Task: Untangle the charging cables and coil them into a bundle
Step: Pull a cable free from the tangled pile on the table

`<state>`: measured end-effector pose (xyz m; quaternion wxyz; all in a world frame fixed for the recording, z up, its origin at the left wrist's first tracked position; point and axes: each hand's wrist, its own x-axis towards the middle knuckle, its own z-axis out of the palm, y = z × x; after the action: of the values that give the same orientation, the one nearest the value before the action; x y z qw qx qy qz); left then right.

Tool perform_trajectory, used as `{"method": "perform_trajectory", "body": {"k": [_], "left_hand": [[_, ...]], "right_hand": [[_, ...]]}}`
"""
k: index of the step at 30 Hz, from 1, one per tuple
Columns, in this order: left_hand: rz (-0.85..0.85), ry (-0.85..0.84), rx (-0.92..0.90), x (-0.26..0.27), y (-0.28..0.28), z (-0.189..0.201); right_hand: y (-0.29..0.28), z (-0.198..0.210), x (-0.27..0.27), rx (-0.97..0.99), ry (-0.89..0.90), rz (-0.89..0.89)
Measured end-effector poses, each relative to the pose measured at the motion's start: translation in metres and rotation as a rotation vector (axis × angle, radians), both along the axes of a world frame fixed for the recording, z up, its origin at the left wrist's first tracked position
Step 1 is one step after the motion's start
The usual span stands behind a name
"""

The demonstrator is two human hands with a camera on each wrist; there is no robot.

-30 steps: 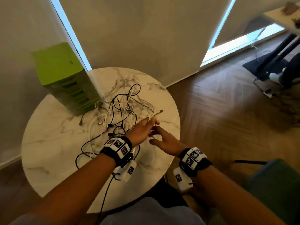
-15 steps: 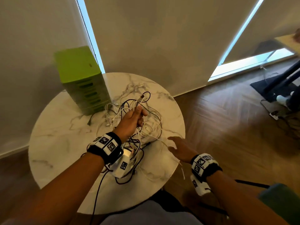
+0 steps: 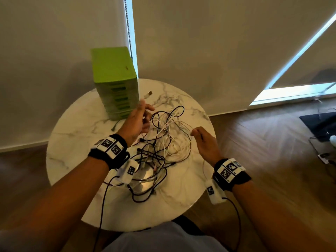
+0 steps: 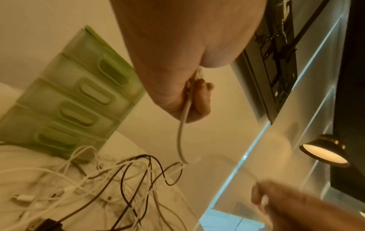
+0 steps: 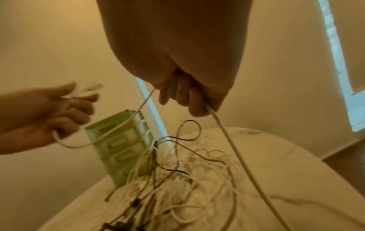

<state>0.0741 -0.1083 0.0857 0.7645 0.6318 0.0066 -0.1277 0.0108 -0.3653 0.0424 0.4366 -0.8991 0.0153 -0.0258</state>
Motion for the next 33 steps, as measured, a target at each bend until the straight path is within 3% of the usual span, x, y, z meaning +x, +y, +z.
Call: {"method": "perform_trajectory", "body": {"k": [4,8,11,14,18,21,24,26,29,33], "left_hand": [[0.138,-0.060,-0.153,0.005,0.013,0.008],[0.172,-0.036,-0.240,0.004,0.008,0.005],[0.176,0.067,-0.339,0.003,0.005,0.006],[0.199,0.116,-0.378,0.007,0.008,0.011],[0.298,0.046,-0.325,0.016,0.020,0.007],[0.358,0.023,-0.270,0.019,0.029,-0.006],[0.397,0.008,-0.179,0.022,0.032,-0.024],[0.414,0.010,-0.071,0.024,0.030,-0.034],[0.391,0.008,0.065,0.029,0.024,-0.042],[0.388,0.032,0.168,0.046,0.013,-0.052]], "right_hand": [[-0.025,-0.043,-0.007,-0.187,0.229,0.043],[-0.011,-0.086,-0.029,-0.429,0.475,0.328],[0.011,-0.087,-0.032,-0.484,0.577,0.556],[0.022,-0.070,-0.013,-0.473,0.571,0.690],[0.024,-0.047,0.028,-0.502,0.488,0.753],[0.032,-0.029,0.065,-0.329,0.273,0.677],[0.051,-0.014,0.109,-0.190,-0.067,0.573],[0.063,-0.012,0.142,-0.180,-0.205,0.514],[0.073,-0.024,0.183,-0.416,-0.054,0.497],[0.078,-0.052,0.196,-0.711,0.142,0.714]]}}
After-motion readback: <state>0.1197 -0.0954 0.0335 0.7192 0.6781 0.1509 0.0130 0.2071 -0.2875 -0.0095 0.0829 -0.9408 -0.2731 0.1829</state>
